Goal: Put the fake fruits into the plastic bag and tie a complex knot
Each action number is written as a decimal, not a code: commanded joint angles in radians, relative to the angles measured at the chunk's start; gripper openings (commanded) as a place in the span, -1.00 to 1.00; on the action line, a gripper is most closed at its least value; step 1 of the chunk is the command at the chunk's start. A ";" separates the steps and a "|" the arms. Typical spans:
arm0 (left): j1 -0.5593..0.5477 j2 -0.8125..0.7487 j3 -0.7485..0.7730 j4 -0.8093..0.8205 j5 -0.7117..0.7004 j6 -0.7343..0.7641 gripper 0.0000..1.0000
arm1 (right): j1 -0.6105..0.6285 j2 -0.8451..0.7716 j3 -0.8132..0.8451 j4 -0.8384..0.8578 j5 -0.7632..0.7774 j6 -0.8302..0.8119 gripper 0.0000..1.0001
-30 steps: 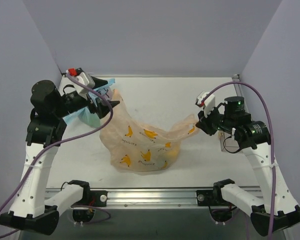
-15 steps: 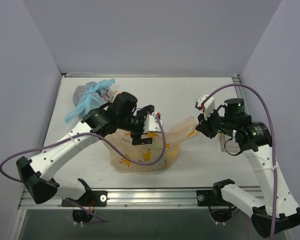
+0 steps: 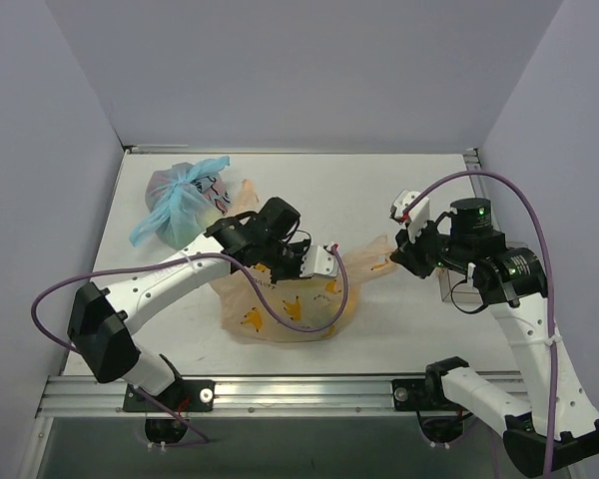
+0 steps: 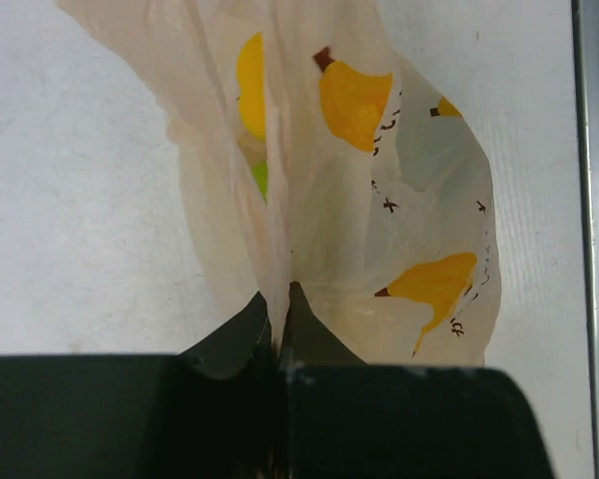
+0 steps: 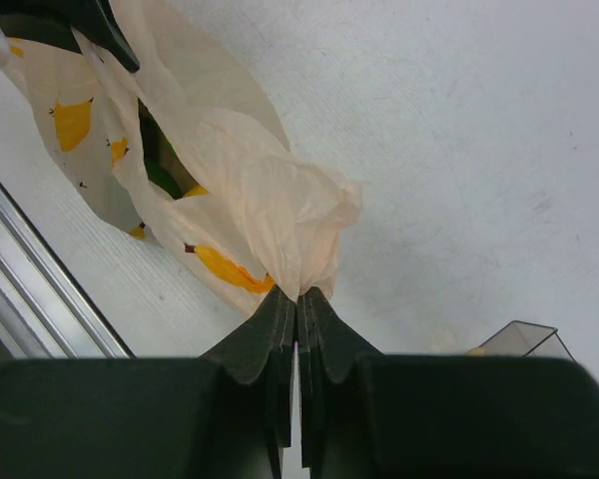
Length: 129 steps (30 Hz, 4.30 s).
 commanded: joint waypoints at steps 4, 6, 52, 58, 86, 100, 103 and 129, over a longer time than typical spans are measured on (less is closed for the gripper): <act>-0.005 -0.058 -0.175 0.120 0.035 -0.072 -1.00 | -0.005 0.046 0.064 0.062 -0.037 0.128 -0.72; -0.003 -0.080 -0.208 0.165 0.038 -0.100 -1.00 | -0.061 0.065 0.090 0.065 -0.072 0.179 -0.22; 0.069 -0.178 -0.315 0.320 0.302 -0.207 -1.00 | 0.021 0.016 -0.498 0.996 -0.536 0.455 -0.50; 0.046 -0.283 -0.437 0.499 0.083 -0.296 -1.00 | 0.015 0.082 -0.400 0.780 -0.220 0.805 -1.00; -0.109 -0.285 -0.506 0.616 -0.255 -0.358 -1.00 | 0.087 0.099 -0.423 0.801 -0.143 1.434 0.69; -0.112 -0.308 -0.521 0.677 -0.201 -0.387 -1.00 | 0.158 0.111 -0.436 0.786 0.013 1.354 0.80; -0.121 -0.293 -0.503 0.670 -0.202 -0.378 -1.00 | 0.182 0.155 -0.423 0.812 0.036 1.373 0.77; 0.078 -0.294 -0.403 0.555 0.178 -0.251 -1.00 | 0.215 0.186 -0.267 0.686 -0.046 0.391 -1.00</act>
